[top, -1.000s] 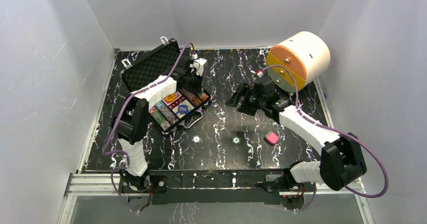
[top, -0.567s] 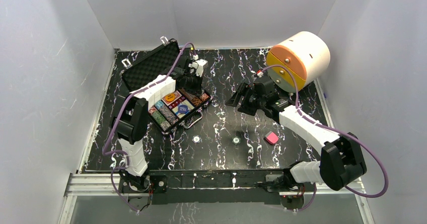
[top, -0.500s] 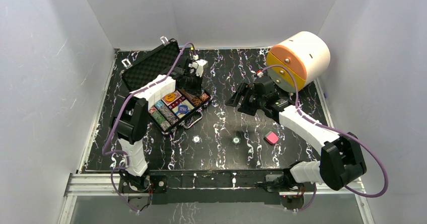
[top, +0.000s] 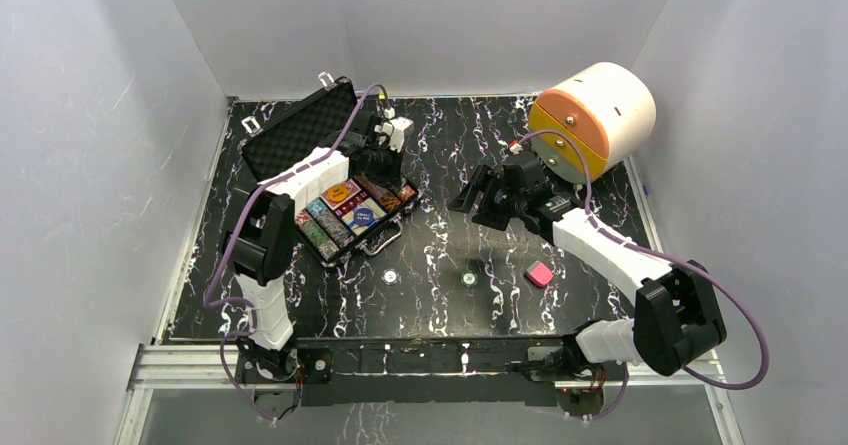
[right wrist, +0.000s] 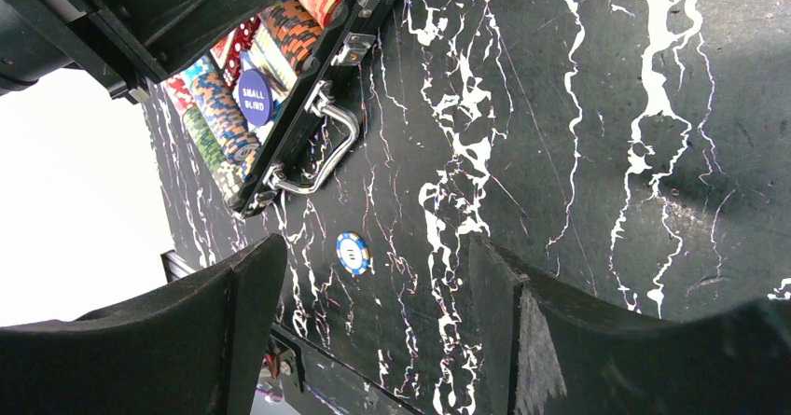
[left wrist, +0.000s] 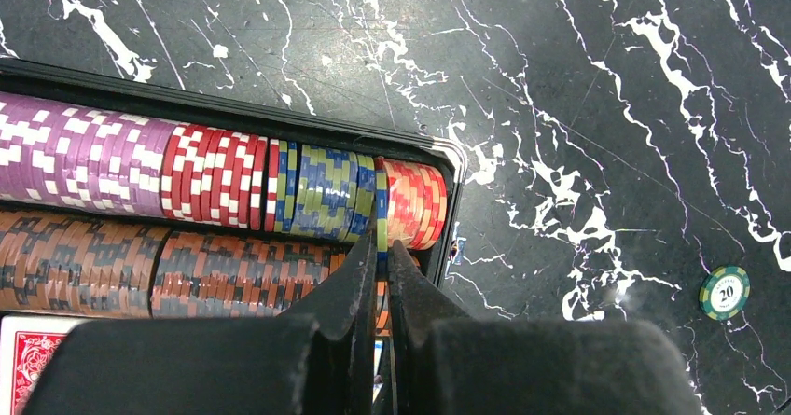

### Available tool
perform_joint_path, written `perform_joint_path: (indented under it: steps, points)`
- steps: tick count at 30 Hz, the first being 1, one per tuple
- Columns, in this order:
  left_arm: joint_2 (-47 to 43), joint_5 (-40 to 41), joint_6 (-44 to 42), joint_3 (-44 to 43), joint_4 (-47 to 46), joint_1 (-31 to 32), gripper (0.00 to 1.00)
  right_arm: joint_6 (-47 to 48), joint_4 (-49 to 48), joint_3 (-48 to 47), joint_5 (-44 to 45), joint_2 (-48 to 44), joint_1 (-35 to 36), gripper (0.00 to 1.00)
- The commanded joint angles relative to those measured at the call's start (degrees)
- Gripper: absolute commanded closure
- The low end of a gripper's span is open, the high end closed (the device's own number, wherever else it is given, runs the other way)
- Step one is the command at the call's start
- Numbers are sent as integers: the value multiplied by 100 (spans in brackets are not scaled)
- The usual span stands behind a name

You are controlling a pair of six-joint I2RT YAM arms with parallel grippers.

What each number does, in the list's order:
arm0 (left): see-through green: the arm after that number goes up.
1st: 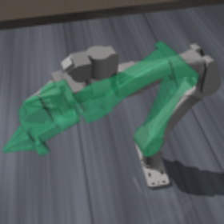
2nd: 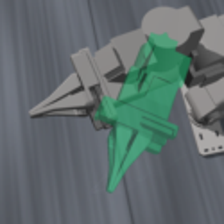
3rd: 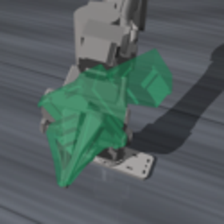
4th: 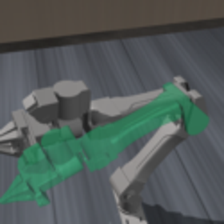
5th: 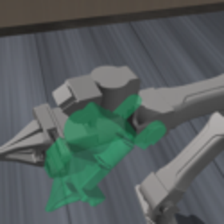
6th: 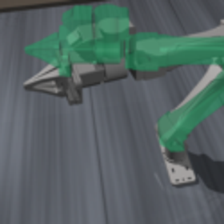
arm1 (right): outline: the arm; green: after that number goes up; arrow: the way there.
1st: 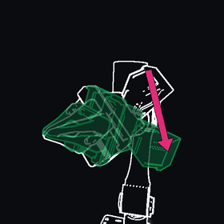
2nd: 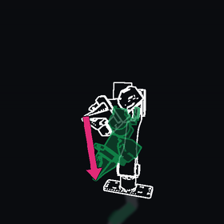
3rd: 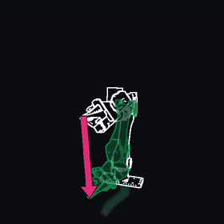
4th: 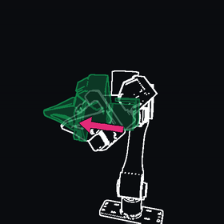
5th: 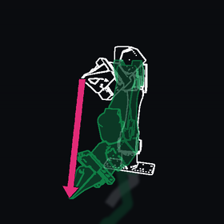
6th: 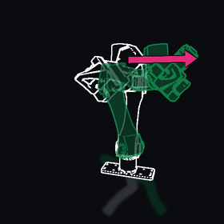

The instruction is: Pack up texas hold em set

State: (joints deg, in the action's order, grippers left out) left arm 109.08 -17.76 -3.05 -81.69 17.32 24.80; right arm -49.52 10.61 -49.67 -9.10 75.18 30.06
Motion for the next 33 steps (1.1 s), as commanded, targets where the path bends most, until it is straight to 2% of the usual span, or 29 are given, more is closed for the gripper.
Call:
perform_joint_path:
  steps: [1, 16, 24, 29, 33]
  points:
    - [-145, -387, -73, -24, 268, 16, 100, 47, -7, -60, 68, -3, -9, 21]
    - [97, -271, -205, -180, 500, 19, 100, 47, 11, -60, 102, 23, -9, 21]
    - [257, -201, -197, -376, 510, 19, 89, 47, 11, -73, 102, 41, -9, 21]
    - [310, -23, -113, -499, 542, 23, 74, 47, 11, -94, 102, 32, -10, 21]
    - [186, -40, -68, -553, 558, 17, 70, 47, 29, -111, 115, 32, -9, 21]
